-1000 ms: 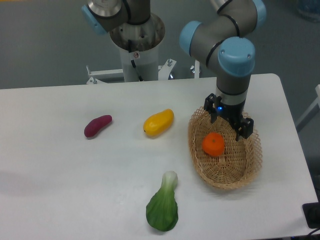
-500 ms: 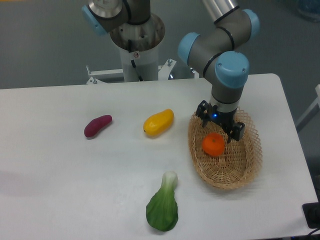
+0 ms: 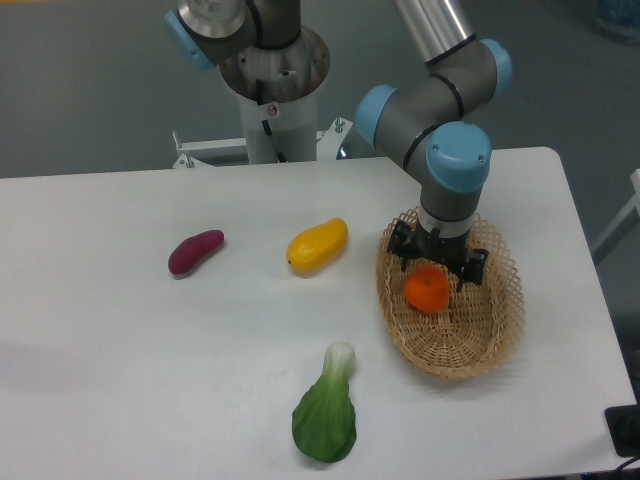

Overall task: Pick up the orange from the basket
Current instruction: 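Lower the open gripper down around the orange in the basket, then close the gripper on the orange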

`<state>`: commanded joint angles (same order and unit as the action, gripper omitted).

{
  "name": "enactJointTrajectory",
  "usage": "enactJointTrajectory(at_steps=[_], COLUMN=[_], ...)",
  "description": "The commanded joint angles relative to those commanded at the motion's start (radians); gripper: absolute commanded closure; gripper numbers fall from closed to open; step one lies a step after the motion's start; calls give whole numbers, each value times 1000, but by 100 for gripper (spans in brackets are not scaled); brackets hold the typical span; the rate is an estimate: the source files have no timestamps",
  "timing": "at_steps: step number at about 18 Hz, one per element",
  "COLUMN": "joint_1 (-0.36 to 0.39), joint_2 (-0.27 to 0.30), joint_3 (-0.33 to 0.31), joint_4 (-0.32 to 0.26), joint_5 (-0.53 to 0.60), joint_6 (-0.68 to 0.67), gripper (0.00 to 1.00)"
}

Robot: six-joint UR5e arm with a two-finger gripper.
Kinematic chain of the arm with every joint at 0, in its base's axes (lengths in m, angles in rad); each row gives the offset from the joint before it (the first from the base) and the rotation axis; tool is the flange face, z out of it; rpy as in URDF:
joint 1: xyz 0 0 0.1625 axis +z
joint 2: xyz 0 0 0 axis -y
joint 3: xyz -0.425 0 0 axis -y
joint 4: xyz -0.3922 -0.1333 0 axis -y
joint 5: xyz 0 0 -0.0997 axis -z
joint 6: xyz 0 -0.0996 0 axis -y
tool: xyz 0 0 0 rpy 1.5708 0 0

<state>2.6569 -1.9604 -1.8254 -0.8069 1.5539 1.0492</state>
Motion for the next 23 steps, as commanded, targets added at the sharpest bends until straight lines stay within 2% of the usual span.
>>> enactJointTrajectory(at_steps=[5,13,17,23], joint_1=[-2,-3,-3,-3], joint_2=[-5,-5,-8,-9], joint_3=[-26,-32,-25,-26], joint_4=[3,3,6,23], joint_5=[3,3,5,5], joint_6=[3,3,0,0], gripper=[0,0,10,13])
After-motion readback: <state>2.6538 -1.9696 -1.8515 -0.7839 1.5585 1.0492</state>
